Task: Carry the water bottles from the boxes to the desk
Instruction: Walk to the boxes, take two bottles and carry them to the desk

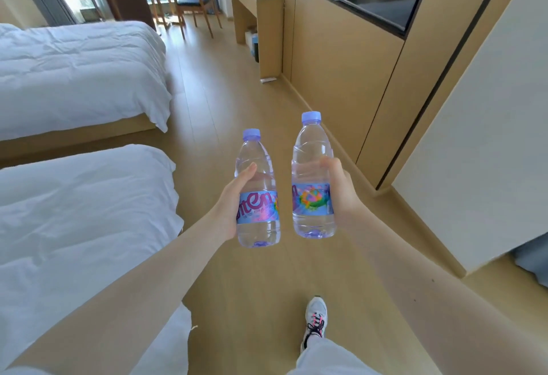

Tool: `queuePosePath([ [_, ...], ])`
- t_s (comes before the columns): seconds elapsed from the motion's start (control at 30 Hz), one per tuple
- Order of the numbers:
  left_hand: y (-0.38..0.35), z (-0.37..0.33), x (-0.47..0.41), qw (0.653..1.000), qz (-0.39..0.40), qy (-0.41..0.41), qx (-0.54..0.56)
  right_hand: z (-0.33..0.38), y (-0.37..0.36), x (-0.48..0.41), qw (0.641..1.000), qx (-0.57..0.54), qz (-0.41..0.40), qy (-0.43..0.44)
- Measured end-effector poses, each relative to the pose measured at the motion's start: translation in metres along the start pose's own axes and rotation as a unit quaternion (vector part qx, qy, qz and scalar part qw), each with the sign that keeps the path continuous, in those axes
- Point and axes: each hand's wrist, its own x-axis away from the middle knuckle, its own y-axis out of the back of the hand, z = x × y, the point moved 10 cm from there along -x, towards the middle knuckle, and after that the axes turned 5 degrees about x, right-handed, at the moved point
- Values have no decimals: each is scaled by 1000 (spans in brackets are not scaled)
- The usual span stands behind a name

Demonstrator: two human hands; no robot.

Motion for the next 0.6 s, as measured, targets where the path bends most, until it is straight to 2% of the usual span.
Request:
queuePosePath([
  [0.3, 35, -49, -91, 997, -55, -11, 44, 14, -38, -134, 997, 3, 78, -26],
  [0.6, 18, -122, -205, 997, -60, -20, 47, 59, -37, -281, 991, -3, 122, -54],
])
